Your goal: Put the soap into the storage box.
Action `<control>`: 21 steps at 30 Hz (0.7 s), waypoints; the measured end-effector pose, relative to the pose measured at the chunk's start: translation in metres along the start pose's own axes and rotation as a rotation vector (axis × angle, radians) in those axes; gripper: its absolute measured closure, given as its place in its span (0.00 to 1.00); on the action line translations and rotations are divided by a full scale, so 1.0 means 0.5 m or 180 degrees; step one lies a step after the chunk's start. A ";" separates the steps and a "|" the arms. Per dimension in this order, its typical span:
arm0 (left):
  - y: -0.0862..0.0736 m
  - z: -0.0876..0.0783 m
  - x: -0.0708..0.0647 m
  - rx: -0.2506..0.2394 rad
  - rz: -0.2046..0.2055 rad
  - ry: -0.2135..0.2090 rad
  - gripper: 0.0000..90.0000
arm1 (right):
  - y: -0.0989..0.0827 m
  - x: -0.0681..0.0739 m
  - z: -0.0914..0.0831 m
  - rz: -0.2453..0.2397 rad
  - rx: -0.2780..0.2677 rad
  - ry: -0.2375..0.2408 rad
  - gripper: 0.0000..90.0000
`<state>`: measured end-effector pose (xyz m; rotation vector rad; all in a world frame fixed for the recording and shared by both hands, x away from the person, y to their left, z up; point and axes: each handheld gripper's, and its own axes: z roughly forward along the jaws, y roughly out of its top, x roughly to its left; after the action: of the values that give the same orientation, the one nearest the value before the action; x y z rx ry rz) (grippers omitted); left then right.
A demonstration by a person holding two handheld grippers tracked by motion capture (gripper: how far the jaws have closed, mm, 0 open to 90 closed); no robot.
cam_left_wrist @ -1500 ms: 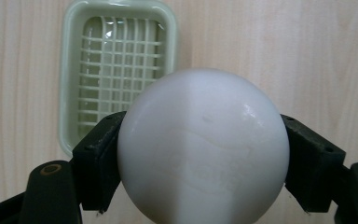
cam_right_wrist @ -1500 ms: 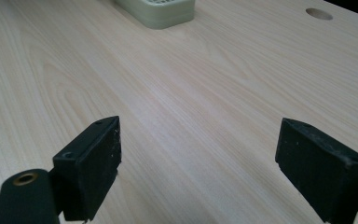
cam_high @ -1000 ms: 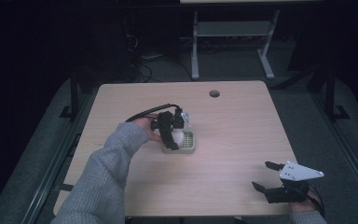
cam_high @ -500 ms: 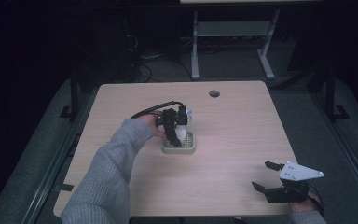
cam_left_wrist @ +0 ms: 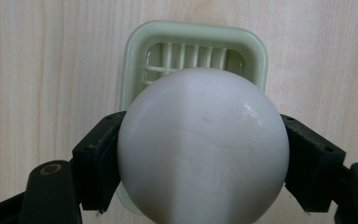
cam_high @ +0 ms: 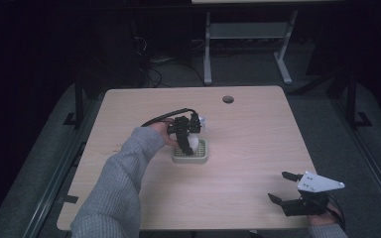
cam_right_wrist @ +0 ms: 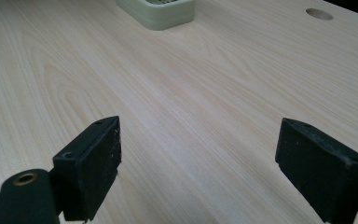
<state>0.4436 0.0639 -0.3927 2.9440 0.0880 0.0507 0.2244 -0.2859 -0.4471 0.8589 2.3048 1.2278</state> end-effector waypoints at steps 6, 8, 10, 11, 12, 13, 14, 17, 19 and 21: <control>0.002 0.004 0.002 -0.0010 -0.0001 0.0016 0.26 | 0.000 0.000 0.000 -0.0004 0.0006 -0.0004 0.15; 0.002 0.008 0.003 -0.0002 0.0004 0.0016 0.26 | 0.000 0.000 0.000 -0.0002 0.0001 0.0000 0.15; 0.002 0.012 0.003 0.0024 -0.0006 0.0028 0.26 | 0.000 0.000 0.000 0.0000 0.0002 -0.0001 0.15; 0.002 0.013 0.003 0.0024 -0.0004 0.0021 0.26 | 0.000 0.000 0.000 0.0002 0.0001 0.0002 0.15; 0.002 0.014 0.002 0.0021 -0.0004 0.0022 0.26 | 0.000 0.000 0.000 0.0003 0.0006 0.0005 0.15; 0.003 0.016 0.001 0.0030 -0.0002 0.0029 0.26 | 0.000 0.000 0.000 0.0001 0.0007 0.0003 0.15; 0.003 0.017 0.001 0.0044 0.0007 0.0039 0.26 | 0.000 0.000 -0.001 0.0005 0.0006 0.0001 0.15; 0.003 0.019 0.003 0.0032 -0.0010 0.0038 0.26 | -0.001 -0.001 -0.002 0.0007 -0.0006 -0.0002 0.15; 0.004 0.021 0.003 0.0053 0.0007 0.0038 0.26 | -0.001 -0.001 -0.002 0.0001 -0.0002 0.0005 0.15; 0.004 0.023 0.003 0.0056 0.0012 0.0036 0.26 | 0.000 0.000 -0.002 -0.0004 -0.0001 0.0004 0.15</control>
<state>0.4457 0.0600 -0.4034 2.9619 0.0851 0.0673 0.2240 -0.2865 -0.4468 0.8569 2.3058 1.2286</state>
